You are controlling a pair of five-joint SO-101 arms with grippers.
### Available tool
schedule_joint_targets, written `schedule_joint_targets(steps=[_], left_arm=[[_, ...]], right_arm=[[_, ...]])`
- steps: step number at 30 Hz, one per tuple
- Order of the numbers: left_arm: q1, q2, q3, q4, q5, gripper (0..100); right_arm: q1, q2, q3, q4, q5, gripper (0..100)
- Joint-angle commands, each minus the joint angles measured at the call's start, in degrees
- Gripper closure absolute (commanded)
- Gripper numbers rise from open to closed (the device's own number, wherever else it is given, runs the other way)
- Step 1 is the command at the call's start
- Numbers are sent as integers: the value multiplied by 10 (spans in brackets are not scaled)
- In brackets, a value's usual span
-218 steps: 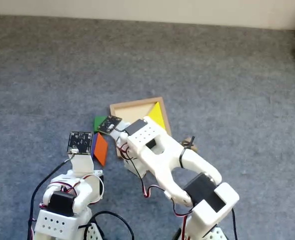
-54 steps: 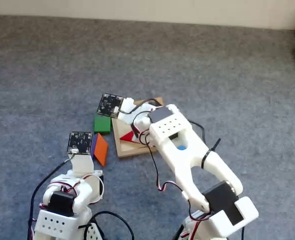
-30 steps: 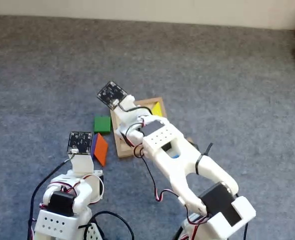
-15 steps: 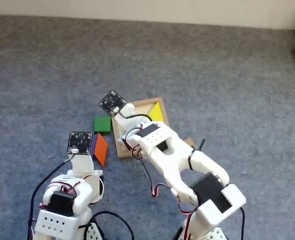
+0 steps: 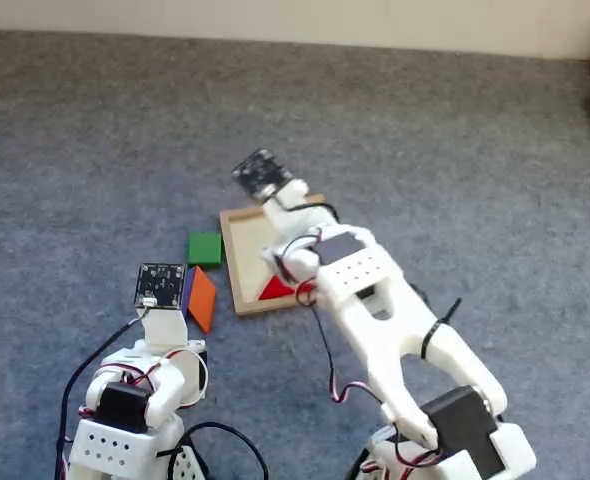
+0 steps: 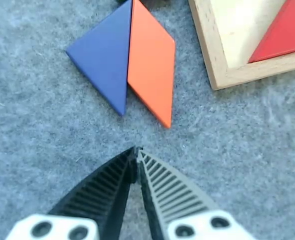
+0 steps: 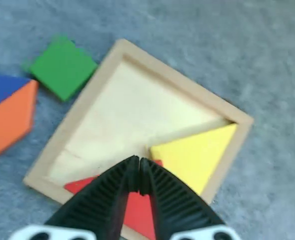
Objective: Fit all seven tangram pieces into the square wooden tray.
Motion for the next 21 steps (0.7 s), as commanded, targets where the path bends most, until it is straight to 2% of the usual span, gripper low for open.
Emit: schedule_joint_targets(steps=[1,6,12,21], left_arm=[[-5,-24,12,3,-1,993],[-5,-24,12,3,-1,993],[-5,-24,12,3,-1,993],[-5,-24,12,3,-1,993]], right_arm=[[25,6,-4,5,12,983],[27,71,-7,5,106,983],[10,100,-10,52,110,983],[-9,104,-7,52,107,983]])
